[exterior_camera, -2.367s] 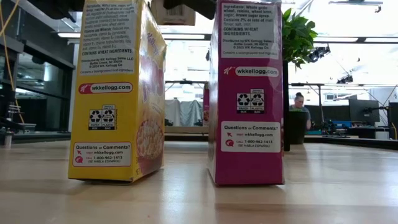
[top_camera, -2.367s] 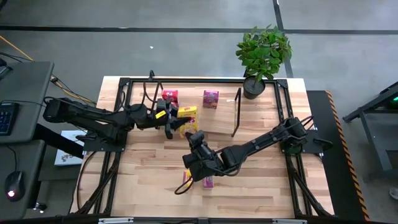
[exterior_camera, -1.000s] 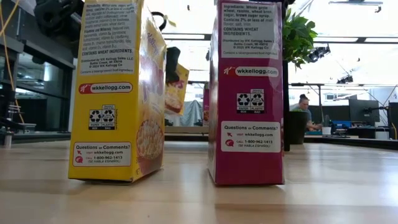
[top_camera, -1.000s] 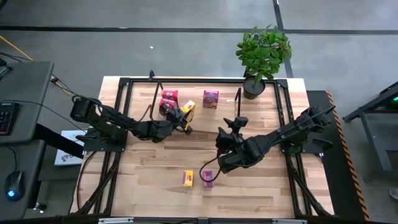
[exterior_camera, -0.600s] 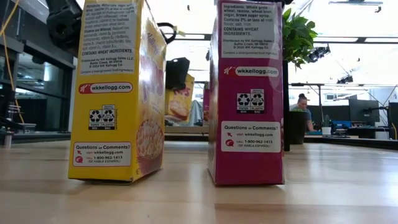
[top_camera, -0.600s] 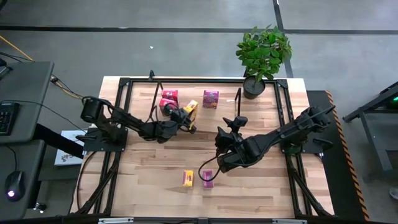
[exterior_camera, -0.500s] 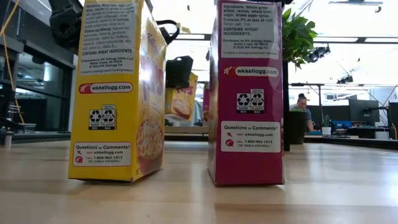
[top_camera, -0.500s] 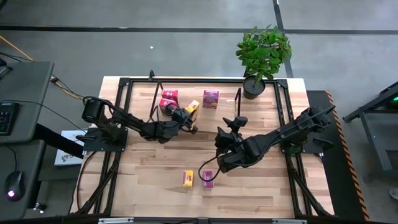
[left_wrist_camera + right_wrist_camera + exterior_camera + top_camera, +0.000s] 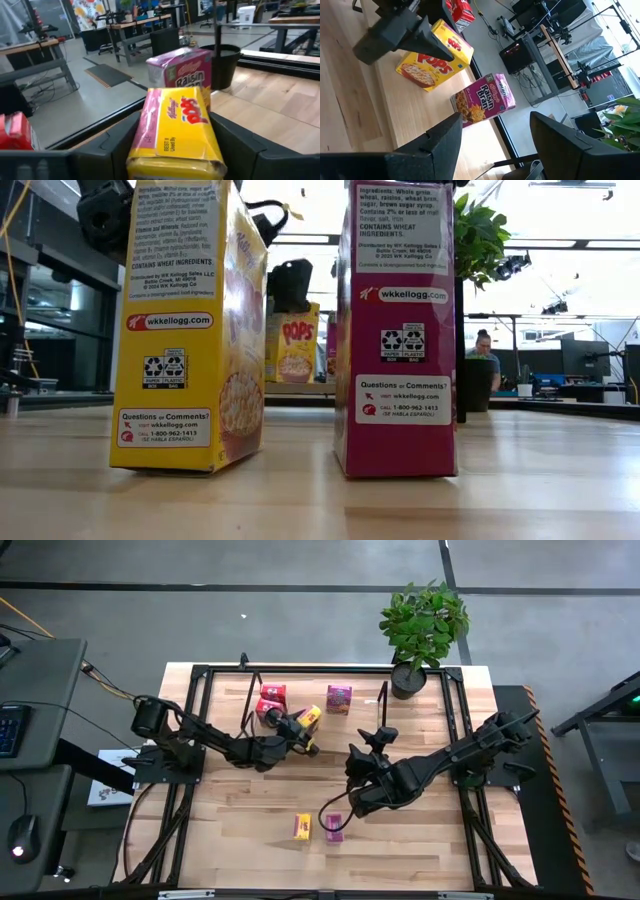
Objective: Stack cereal on shelf
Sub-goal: Put the yellow cereal box on the shelf
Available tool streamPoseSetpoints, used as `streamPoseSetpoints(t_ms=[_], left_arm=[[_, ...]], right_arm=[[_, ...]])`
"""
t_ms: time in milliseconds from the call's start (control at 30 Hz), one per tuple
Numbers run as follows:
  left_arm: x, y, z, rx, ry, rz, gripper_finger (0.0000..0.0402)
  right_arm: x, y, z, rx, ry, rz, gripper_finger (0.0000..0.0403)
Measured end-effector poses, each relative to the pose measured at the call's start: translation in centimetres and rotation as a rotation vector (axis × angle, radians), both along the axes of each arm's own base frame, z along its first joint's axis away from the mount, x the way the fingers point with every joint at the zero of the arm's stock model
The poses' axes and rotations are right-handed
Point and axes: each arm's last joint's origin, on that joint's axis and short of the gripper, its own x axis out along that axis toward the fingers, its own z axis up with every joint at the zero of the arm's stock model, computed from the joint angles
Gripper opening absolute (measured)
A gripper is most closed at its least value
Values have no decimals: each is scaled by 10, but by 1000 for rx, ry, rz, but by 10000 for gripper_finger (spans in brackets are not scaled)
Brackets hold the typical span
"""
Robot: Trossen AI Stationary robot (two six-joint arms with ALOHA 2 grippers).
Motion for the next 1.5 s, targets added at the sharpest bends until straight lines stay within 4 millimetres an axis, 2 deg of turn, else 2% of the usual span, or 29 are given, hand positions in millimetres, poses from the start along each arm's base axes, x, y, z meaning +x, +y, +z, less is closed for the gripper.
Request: streamPoseSetpoints(t_ms=[133, 400, 567, 700, 800, 933, 1000, 1133, 1233, 1333, 1433, 1500], left_arm=[[-3, -5, 11, 16, -14, -17, 216], [-14, -12, 46, 63, -64, -48, 216], [-28, -25, 75, 113, -97, -113, 216], [-49, -50, 107, 203, -113, -328, 202], [-71, -67, 118, 226, -79, -446, 159], [-101, -78, 120, 188, -87, -540, 46], [-112, -80, 119, 161, -119, -574, 14], [-123, -82, 118, 128, -156, -591, 6], [-123, -83, 117, 124, -156, -593, 3], [-121, -84, 114, 127, -140, -596, 1], [-118, -85, 112, 125, -133, -596, 1], [-117, -86, 110, 111, -132, -597, 1]], right_arm=[[1, 0, 0, 3, -7, 0, 224], [3, 1, 1, 2, -13, 14, 224], [5, -2, -1, 35, 44, 38, 223], [5, -17, -19, 87, 154, 27, 205], [3, -29, -38, 132, 214, 8, 164], [8, -35, -59, 208, 220, 64, 63], [16, -36, -63, 243, 198, 131, 18], [29, -39, -59, 278, 146, 226, 22], [38, -40, -48, 288, 103, 272, 5], [47, -43, -40, 305, 28, 320, 11], [57, -52, -34, 348, -44, 381, 12], [64, -66, -30, 369, -102, 392, 4]])
